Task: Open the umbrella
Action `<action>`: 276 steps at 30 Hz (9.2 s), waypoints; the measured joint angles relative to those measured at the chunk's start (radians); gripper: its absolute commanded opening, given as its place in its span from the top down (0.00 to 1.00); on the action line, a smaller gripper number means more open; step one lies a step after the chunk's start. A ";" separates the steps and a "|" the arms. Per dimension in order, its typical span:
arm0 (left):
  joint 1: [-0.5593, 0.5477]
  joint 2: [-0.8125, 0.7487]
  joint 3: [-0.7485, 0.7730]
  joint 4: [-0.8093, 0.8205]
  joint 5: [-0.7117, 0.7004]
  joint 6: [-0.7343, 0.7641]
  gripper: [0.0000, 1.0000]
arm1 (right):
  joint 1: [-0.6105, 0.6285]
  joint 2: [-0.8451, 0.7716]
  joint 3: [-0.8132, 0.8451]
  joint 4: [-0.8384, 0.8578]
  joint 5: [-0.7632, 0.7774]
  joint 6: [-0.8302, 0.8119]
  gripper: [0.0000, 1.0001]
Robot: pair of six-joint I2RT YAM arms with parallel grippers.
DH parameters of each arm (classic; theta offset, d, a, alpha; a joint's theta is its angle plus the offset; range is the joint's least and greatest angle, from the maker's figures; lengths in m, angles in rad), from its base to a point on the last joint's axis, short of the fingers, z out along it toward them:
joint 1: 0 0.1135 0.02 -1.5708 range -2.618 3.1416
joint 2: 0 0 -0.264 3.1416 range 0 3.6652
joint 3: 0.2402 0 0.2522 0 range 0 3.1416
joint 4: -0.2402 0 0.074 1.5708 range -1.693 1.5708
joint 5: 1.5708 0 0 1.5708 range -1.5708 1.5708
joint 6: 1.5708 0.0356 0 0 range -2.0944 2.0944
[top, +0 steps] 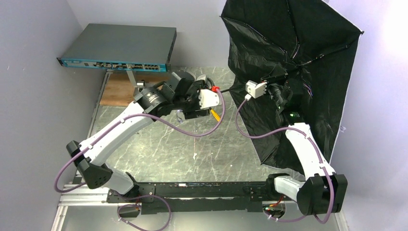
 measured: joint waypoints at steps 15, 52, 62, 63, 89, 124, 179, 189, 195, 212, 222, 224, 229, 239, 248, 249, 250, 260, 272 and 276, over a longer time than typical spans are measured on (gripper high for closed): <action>-0.005 0.171 0.124 0.035 -0.017 -0.109 1.00 | 0.017 -0.064 -0.044 0.003 -0.010 -0.005 0.55; 0.003 0.142 0.044 0.076 0.068 -0.236 1.00 | 0.101 -0.163 -0.270 0.216 -0.034 -0.024 0.79; 0.013 0.119 -0.005 0.128 0.090 -0.240 1.00 | 0.111 -0.136 -0.348 0.405 -0.001 0.014 0.82; 0.014 0.118 -0.008 0.134 0.091 -0.240 1.00 | 0.111 -0.134 -0.349 0.413 0.001 0.019 0.84; 0.059 0.011 -0.125 0.202 0.159 -0.232 1.00 | 0.077 -0.161 -0.314 0.326 -0.062 0.063 0.92; 0.019 0.214 0.066 -0.199 -0.277 -0.056 0.91 | 0.031 -0.143 -0.271 0.223 -0.132 -0.034 1.00; 0.016 0.250 -0.037 -0.114 -0.367 0.035 0.36 | -0.054 -0.232 -0.237 0.026 -0.323 -0.106 1.00; 0.015 0.252 0.008 -0.111 -0.388 0.068 0.30 | -0.071 -0.242 -0.238 0.023 -0.324 -0.101 1.00; 0.015 0.204 0.008 -0.096 -0.347 0.089 0.44 | -0.085 -0.242 -0.238 0.029 -0.323 -0.099 1.00; 0.013 0.052 0.092 -0.105 -0.221 0.073 0.27 | -0.097 -0.246 -0.238 0.020 -0.290 -0.096 1.00; 0.004 0.181 0.126 -0.111 -0.207 0.050 0.26 | -0.097 -0.266 -0.238 0.021 -0.299 -0.088 1.00; 0.004 0.222 0.130 -0.101 -0.220 0.049 0.27 | -0.097 -0.267 -0.238 0.021 -0.299 -0.085 1.00; 0.004 0.297 0.119 -0.063 -0.276 0.048 0.54 | -0.097 -0.268 -0.238 0.021 -0.298 -0.081 1.00; 0.052 0.275 -0.040 0.018 -0.339 0.055 0.91 | -0.089 -0.250 -0.238 0.021 -0.322 -0.076 1.00; 0.054 0.198 -0.082 0.050 -0.354 0.030 1.00 | -0.078 -0.098 -0.224 0.164 -0.345 -0.090 1.00; 0.050 0.191 -0.087 0.056 -0.362 0.025 1.00 | -0.078 -0.085 -0.219 0.176 -0.348 -0.091 1.00; 0.046 0.185 -0.090 0.059 -0.369 0.021 1.00 | -0.078 -0.066 -0.212 0.192 -0.352 -0.092 1.00; 0.044 0.127 -0.168 0.170 -0.375 0.010 1.00 | -0.078 0.070 -0.126 0.232 -0.383 -0.089 1.00; 0.044 0.088 -0.217 0.224 -0.370 0.014 1.00 | -0.079 0.095 -0.116 0.278 -0.412 -0.047 0.87; 0.045 0.086 -0.217 0.232 -0.367 0.022 1.00 | -0.082 0.096 -0.112 0.280 -0.411 -0.034 0.80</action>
